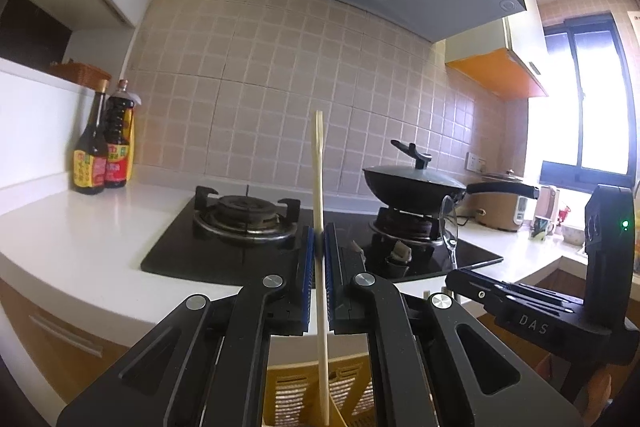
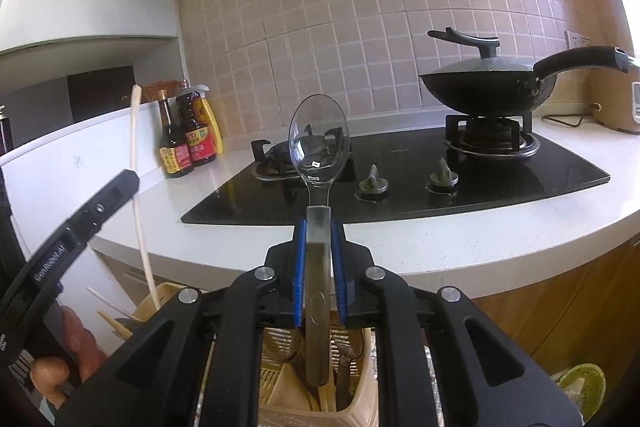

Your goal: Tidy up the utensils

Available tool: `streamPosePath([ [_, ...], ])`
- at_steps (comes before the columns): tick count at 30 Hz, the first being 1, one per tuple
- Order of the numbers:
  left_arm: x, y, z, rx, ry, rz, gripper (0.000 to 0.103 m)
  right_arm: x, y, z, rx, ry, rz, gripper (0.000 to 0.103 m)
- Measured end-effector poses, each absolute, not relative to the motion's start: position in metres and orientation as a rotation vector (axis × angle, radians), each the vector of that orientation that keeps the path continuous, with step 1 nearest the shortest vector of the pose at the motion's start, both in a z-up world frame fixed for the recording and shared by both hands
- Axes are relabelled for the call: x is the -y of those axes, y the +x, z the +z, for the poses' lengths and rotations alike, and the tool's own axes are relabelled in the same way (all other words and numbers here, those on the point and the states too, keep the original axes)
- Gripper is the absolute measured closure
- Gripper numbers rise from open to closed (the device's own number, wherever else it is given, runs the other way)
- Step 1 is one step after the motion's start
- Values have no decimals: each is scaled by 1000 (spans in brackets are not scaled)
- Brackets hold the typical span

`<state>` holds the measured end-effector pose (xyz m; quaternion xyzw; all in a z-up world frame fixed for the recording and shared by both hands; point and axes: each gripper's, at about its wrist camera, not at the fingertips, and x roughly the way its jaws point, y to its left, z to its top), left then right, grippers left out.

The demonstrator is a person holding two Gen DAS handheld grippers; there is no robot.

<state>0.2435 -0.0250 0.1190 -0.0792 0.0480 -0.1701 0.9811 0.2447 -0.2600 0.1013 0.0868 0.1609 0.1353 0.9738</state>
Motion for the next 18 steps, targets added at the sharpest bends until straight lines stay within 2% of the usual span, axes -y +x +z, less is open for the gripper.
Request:
streamPosePath([
  [2,24,241,117,-97,-164,-341,81,262,239,101,-333,175,276,91],
  [3,23,239,117,-102,-166,-346,80,264,237,101,-334,178,275,90],
  [6,19,231,117,-115,-176,-357,73,270,223,103,-336,182,273,74],
  [10,11,207,118,-137,-178,-356,61,276,193,103,-357,178,272,73],
  [12,8,191,115,-159,-169,-356,52,277,174,99,-376,171,263,73],
  [18,4,136,91,-228,-155,-328,45,272,129,71,-455,171,254,73],
])
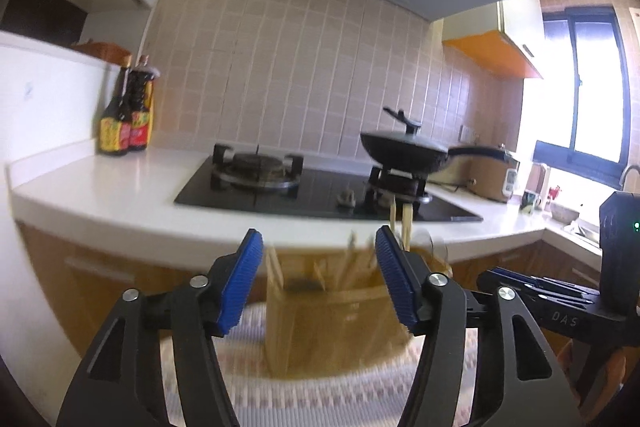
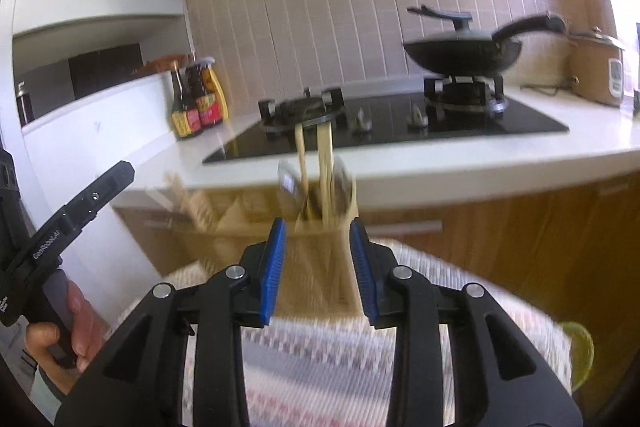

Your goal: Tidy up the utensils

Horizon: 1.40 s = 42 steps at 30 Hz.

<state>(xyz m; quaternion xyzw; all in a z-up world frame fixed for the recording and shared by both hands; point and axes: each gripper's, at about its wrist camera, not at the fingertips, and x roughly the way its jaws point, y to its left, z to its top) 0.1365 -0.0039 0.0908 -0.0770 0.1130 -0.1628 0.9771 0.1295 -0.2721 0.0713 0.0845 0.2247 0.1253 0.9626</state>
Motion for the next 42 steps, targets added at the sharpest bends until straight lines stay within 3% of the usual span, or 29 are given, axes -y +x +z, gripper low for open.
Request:
streamPosePath([
  [5,3,101,73,-258,-161,-304,42,266,105,55,-471,180,244,73],
  [8,11,82,64,-233,-112,-234,29,259,92,53,-419,152,195,71],
  [9,12,78,62,-220,-105,-203,26,255,88,52,-381,133,150,65],
  [10,14,72,57,-194,-104,-148,24,252,85,50,-356,121,120,45],
  [11,15,67,53,-174,-109,-116,19,249,82,46,-319,112,87,32],
  [17,21,67,34,-155,-64,-33,7,250,83,29,-284,85,55,31],
  [29,17,85,18,-212,-40,52,7,245,101,11,-350,31,60,31],
  [42,21,86,14,-238,-17,46,7,257,104,10,-365,87,52,21],
])
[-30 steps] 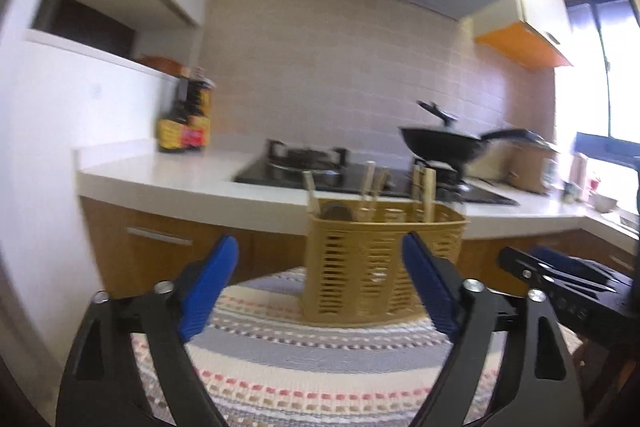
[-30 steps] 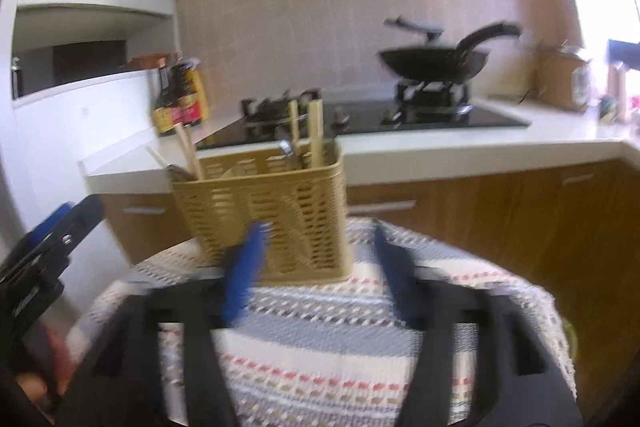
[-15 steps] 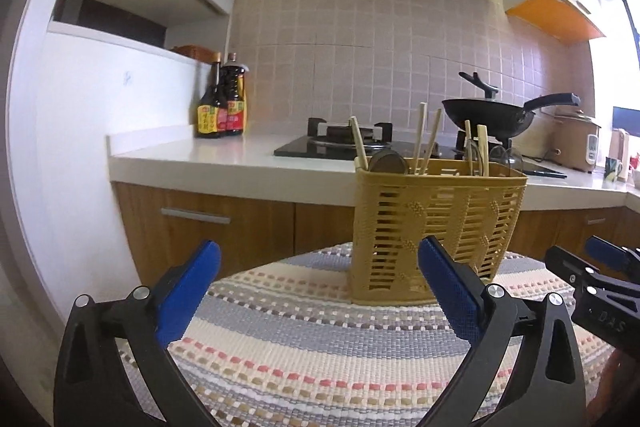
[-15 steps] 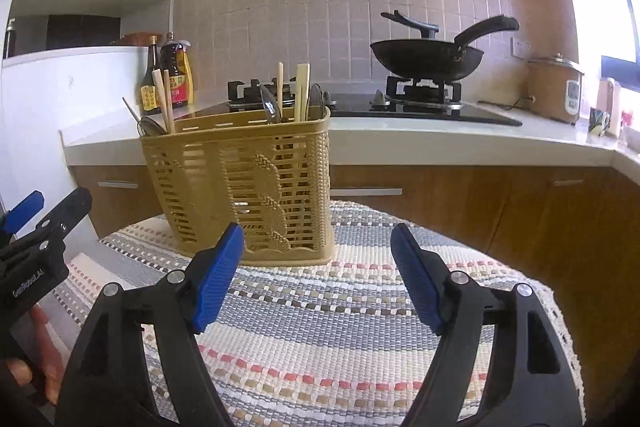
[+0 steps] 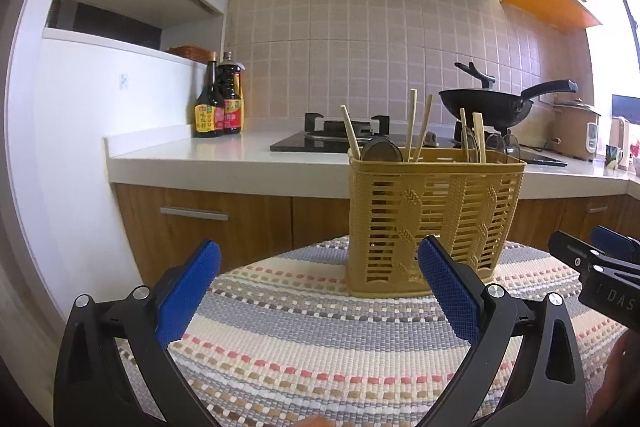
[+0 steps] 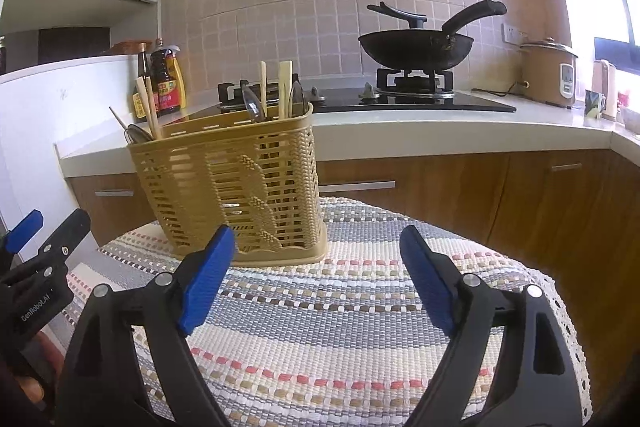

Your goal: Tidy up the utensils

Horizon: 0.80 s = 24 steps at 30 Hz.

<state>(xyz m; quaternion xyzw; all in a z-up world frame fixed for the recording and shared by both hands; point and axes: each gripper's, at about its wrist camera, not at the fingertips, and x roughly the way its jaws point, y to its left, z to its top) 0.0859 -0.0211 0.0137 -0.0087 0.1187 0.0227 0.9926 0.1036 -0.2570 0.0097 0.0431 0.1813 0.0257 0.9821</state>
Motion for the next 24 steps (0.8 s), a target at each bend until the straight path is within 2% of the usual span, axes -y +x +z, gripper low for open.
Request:
streamPosePath([
  [24,28,90,12,-260,11,33,7,251,107,7,-388,58,59,16],
])
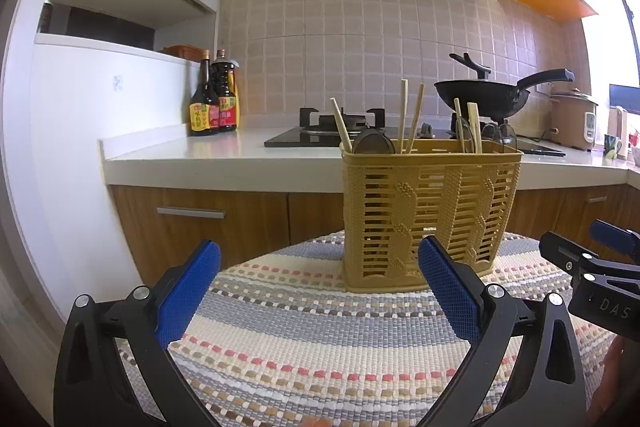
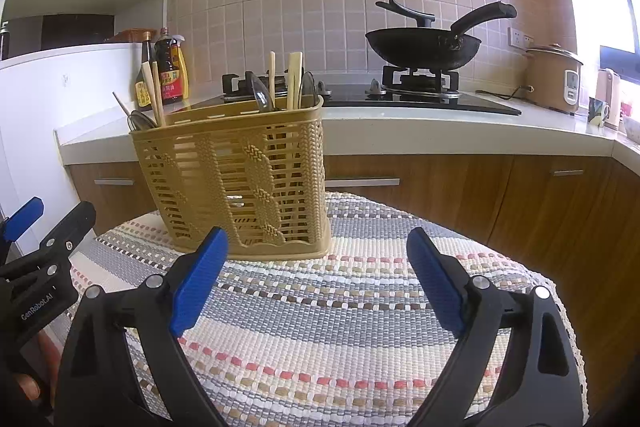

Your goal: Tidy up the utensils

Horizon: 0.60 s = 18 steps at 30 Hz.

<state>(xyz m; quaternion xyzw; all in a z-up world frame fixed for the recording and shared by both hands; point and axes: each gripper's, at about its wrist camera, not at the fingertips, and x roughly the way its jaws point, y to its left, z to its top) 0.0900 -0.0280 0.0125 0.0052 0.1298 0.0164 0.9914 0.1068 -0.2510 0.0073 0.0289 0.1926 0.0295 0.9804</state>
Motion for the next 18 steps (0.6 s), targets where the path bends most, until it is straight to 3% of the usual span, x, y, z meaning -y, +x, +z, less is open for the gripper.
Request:
streamPosePath([
  [18,29,96,10,-291,11,25,7,247,109,6,-401,36,54,12],
])
